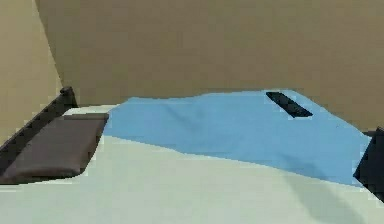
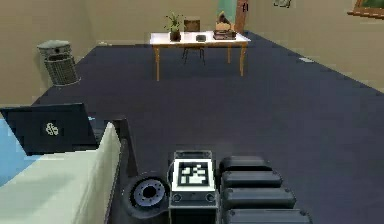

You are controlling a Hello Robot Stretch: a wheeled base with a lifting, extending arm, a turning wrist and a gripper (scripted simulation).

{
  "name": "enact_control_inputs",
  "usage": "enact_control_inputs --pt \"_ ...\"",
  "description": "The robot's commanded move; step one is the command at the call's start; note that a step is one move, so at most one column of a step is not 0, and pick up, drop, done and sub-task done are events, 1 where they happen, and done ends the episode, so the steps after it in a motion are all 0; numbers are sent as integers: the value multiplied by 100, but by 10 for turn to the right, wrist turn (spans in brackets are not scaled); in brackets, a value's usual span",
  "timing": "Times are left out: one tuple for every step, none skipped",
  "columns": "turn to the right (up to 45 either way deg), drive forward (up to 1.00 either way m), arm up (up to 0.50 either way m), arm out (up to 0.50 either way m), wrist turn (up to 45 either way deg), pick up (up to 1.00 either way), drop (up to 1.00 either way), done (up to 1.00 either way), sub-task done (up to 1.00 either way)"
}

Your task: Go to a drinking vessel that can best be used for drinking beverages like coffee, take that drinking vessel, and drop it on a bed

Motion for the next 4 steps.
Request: enact_control_inputs --pt "420 0 0 0 0 0 0 0 0" --pt "30 0 0 0 0 0 0 0 0" --pt "-450 0 0 0 0 0 0 0 0" --pt "-450 0 0 0 0 0 0 0 0"
